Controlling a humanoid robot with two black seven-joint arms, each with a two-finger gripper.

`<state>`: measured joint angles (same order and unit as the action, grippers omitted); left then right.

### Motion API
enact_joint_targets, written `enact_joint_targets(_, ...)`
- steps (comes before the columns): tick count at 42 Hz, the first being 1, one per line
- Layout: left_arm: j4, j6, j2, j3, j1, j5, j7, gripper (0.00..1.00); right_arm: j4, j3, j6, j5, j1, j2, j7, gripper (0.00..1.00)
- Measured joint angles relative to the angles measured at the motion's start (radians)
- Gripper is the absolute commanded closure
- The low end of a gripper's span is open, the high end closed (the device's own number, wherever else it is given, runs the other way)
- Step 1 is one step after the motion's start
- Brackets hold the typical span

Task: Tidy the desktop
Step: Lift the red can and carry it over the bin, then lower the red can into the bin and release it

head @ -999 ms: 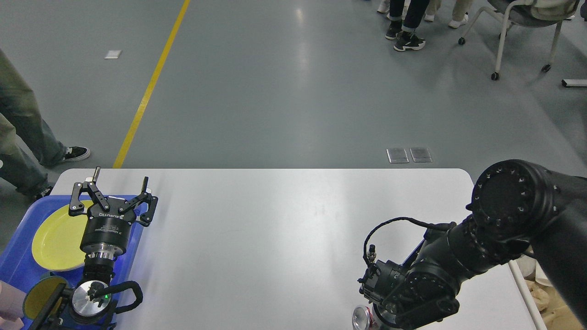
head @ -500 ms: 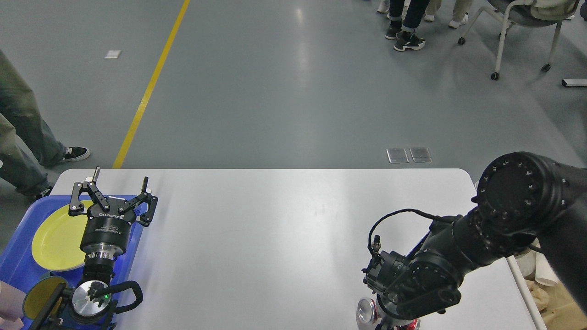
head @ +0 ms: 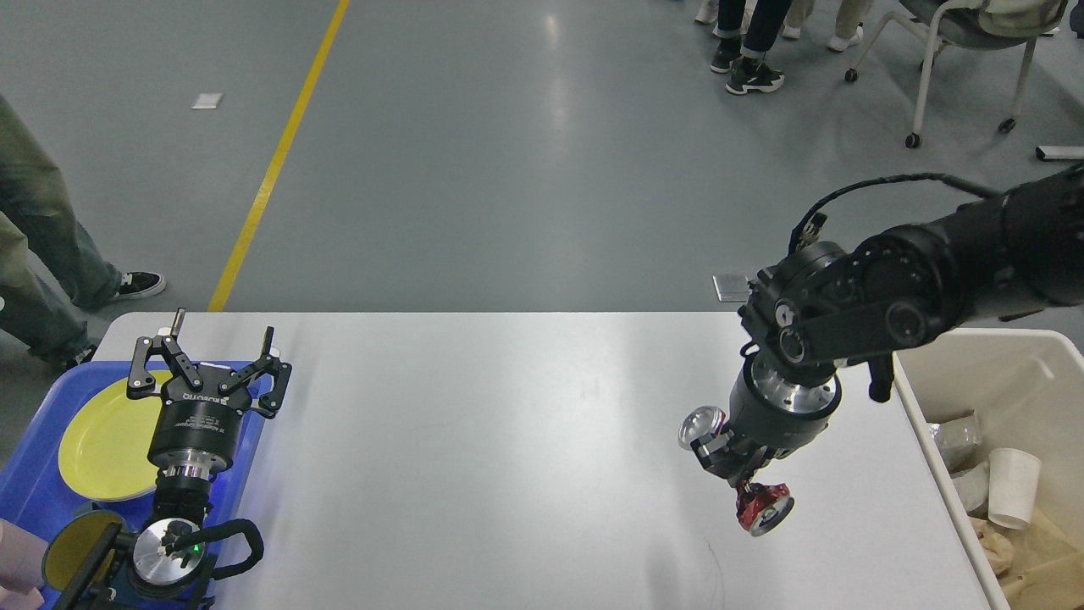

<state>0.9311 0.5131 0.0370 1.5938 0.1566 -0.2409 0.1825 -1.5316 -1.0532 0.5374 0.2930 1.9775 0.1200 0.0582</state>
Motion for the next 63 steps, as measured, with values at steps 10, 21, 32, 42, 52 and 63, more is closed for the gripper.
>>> enact_joint_targets(10, 0.000, 0.000, 0.000, 0.000, 0.000, 0.000, -0.001, 0.04, -0.020, -0.148, 0.135, -0.143, 0.216, 0.024, -0.052, 1.00)
enact_joint_targets(21, 0.000, -0.001, 0.000, 0.000, 0.000, 0.000, 0.000, 0.04, -0.048, -0.214, 0.189, -0.195, 0.284, 0.046, -0.051, 1.00)
enact_joint_targets(32, 0.000, -0.001, 0.000, 0.000, 0.000, 0.000, 0.000, 0.04, 0.041, -0.386, 0.140, -0.272, 0.241, 0.108, -0.052, 1.00)
enact_joint_targets(42, 0.000, 0.000, 0.000, -0.001, 0.000, 0.000, 0.002, 0.04, 0.322, -0.455, 0.133, -0.289, 0.022, 0.303, -0.049, 1.00)
enact_joint_targets(52, 0.000, 0.000, 0.000, -0.001, 0.000, 0.000, 0.002, 0.04, 0.678, -0.363, 0.133, -0.291, -0.292, 0.429, -0.046, 1.00)
enact_joint_targets(63, 0.000, 0.000, 0.000, -0.001, 0.000, 0.000, 0.002, 0.04, 1.063, -0.152, 0.117, -0.290, -0.686, 0.488, -0.043, 1.00)
